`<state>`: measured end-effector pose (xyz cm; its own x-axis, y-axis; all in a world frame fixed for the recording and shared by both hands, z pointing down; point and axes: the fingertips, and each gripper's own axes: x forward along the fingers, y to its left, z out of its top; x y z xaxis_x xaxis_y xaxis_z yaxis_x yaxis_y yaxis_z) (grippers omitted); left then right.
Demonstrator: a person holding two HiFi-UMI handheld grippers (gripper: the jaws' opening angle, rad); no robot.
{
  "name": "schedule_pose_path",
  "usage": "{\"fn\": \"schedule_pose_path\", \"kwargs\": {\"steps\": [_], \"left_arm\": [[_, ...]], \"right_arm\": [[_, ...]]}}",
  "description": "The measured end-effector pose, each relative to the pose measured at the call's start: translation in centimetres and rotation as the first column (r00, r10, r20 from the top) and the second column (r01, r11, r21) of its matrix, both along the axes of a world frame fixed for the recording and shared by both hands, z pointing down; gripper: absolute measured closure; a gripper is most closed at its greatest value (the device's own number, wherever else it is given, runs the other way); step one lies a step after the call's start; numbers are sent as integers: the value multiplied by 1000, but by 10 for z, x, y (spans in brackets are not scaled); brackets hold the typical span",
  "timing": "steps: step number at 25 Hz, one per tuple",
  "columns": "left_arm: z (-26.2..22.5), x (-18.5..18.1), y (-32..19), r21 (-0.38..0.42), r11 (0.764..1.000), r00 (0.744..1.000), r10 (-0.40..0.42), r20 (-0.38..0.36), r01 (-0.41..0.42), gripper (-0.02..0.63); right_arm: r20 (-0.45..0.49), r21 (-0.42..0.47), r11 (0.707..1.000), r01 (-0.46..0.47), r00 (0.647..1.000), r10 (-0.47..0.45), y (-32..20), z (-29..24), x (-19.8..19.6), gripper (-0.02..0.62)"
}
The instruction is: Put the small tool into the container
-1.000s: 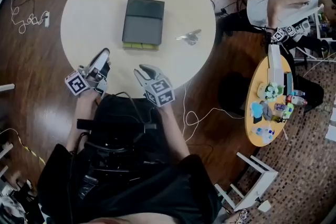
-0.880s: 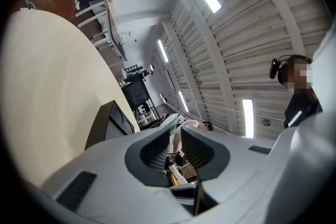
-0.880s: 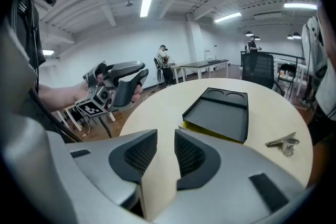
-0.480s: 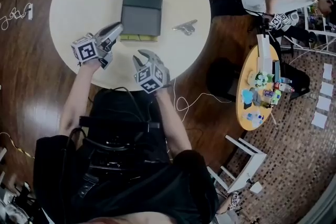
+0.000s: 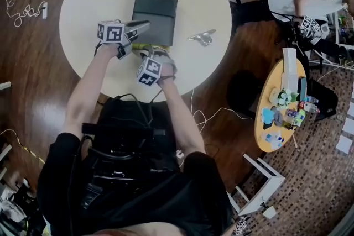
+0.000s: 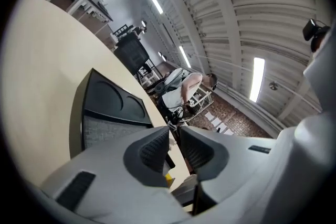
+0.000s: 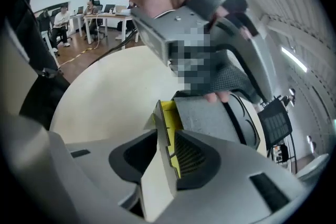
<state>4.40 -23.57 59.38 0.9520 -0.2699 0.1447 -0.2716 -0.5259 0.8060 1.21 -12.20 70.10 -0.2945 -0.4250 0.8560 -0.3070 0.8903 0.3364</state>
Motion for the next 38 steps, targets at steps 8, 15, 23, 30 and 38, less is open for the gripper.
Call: {"fn": "schedule_pose_path", "kwargs": {"steps": [8, 15, 23, 30, 38], "left_arm": [[52, 18, -17, -164, 986, 995, -23, 99, 39, 552], [59, 12, -33, -213, 967, 983, -112, 144, 142, 552], [61, 10, -39, -264, 947, 980, -154, 128, 183, 551], [60, 11, -37, -240, 954, 979, -150, 135, 180, 551], [60, 10, -38, -238, 954, 979, -155, 134, 184, 551]], "right_arm": [[-72, -91, 988, 123, 989, -130, -3, 39, -14, 485], [-78, -132, 980, 147, 984, -158, -7, 43, -18, 557], [-76, -161, 973, 163, 981, -177, 24, 40, -18, 561], [-67, -208, 959, 191, 976, -209, 80, 41, -22, 565], [-63, -207, 962, 180, 978, -197, 99, 40, -23, 563]]}}
